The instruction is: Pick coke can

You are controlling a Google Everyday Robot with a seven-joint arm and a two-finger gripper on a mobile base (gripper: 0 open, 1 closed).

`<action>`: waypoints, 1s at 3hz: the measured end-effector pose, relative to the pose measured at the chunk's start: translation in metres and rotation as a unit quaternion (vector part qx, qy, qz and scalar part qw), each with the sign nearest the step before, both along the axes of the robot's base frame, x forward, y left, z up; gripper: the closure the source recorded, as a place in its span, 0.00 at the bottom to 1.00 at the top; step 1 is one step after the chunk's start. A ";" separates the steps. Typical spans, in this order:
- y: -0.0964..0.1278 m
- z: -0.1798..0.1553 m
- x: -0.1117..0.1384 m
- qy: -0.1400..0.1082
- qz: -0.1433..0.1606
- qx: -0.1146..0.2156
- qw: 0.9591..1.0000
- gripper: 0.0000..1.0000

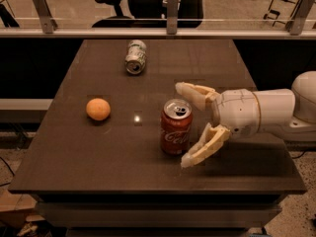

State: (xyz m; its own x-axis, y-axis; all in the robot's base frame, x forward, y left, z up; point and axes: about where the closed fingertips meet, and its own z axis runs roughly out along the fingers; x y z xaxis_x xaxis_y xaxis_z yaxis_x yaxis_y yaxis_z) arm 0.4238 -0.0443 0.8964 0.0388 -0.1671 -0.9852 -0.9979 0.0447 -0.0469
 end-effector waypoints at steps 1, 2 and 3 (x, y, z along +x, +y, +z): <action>0.006 -0.001 -0.002 -0.002 0.008 0.000 1.000 0.18; 0.010 -0.001 -0.003 -0.004 0.012 -0.001 1.000 0.41; 0.012 -0.001 -0.002 -0.004 0.015 -0.002 1.000 0.65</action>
Offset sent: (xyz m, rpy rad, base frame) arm -0.0018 0.0089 -0.0032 -0.0030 -0.0087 0.0228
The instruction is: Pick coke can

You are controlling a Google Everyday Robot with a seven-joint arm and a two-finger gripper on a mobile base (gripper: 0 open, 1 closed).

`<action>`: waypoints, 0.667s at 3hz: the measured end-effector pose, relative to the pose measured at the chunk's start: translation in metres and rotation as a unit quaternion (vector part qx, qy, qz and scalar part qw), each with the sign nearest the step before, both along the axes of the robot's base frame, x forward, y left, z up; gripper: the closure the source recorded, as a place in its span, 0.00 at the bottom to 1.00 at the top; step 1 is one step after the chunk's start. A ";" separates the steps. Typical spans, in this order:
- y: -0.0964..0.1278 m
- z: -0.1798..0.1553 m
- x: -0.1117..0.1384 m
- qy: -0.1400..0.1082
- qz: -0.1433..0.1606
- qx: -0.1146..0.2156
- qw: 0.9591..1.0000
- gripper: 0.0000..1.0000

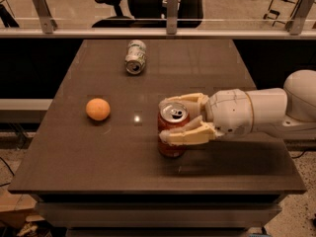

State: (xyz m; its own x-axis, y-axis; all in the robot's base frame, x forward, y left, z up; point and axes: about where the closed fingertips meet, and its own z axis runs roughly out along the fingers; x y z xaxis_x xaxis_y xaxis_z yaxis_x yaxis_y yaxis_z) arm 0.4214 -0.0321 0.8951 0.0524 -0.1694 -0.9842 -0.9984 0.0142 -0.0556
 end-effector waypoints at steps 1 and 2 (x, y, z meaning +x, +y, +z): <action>0.002 0.000 0.001 0.000 0.002 0.001 1.000 0.88; -0.001 0.003 0.004 -0.003 -0.003 -0.001 1.000 1.00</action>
Offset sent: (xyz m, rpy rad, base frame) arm 0.0104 -0.0106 0.0039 -0.0037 -0.0098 -0.0278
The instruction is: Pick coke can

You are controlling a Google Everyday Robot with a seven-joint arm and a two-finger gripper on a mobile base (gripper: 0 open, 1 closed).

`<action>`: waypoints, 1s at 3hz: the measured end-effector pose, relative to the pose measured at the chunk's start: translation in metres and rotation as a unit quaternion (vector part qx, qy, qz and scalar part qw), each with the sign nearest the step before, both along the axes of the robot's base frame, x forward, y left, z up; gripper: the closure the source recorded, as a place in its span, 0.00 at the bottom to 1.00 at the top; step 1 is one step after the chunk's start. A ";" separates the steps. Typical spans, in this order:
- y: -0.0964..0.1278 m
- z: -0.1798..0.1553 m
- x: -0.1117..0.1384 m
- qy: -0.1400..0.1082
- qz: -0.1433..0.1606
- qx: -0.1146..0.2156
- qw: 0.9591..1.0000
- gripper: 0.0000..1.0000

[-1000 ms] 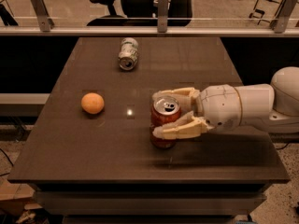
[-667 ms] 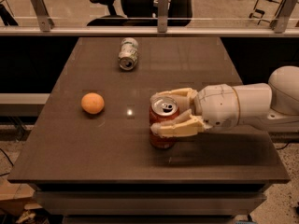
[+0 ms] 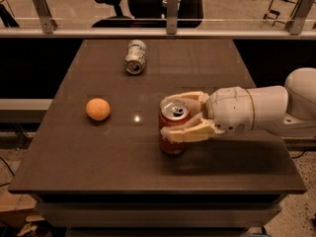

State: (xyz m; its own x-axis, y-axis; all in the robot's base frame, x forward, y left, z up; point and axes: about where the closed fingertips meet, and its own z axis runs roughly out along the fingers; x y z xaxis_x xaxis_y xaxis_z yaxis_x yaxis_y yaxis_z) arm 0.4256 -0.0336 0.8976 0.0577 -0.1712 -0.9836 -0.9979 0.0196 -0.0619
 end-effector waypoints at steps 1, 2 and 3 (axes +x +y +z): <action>-0.011 0.008 0.006 -0.005 -0.018 -0.006 1.000 1.00; -0.026 0.020 0.011 -0.016 -0.041 -0.016 0.999 1.00; -0.039 0.034 0.016 -0.029 -0.060 -0.028 0.997 1.00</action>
Offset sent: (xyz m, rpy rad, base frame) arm 0.0204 -0.0503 0.0327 -0.0566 -0.0550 -0.1516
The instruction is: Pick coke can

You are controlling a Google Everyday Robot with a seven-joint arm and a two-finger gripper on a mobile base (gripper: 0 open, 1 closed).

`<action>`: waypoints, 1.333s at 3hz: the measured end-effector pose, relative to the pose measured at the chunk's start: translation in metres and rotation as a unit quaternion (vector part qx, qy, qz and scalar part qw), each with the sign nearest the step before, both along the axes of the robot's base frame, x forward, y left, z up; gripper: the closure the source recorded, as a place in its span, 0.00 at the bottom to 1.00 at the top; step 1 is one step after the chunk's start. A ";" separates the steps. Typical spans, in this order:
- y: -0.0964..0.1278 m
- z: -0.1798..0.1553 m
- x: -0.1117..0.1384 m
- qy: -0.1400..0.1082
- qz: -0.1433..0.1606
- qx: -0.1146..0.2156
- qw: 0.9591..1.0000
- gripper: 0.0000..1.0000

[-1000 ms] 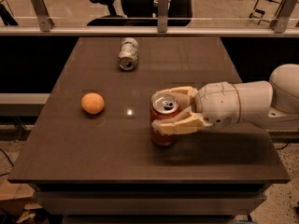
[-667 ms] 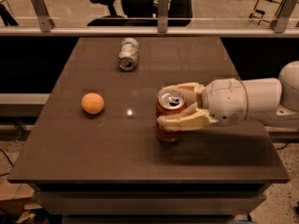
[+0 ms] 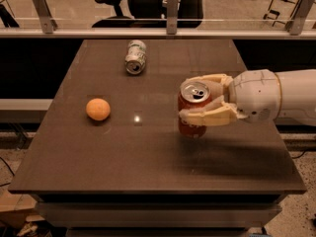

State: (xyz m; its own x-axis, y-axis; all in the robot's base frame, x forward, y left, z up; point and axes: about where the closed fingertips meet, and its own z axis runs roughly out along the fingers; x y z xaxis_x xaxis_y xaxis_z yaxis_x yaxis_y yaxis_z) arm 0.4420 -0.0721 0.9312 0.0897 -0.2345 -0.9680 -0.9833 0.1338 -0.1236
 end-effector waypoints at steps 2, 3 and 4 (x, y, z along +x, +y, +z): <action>-0.015 0.037 -0.003 0.008 0.003 -0.022 1.000 1.00; -0.019 0.053 -0.008 0.018 0.000 -0.041 0.999 1.00; -0.019 0.072 -0.015 0.036 0.006 -0.058 0.998 1.00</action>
Offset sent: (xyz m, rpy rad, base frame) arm -0.0071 -0.0281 0.0599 -0.0831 0.0407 -0.0020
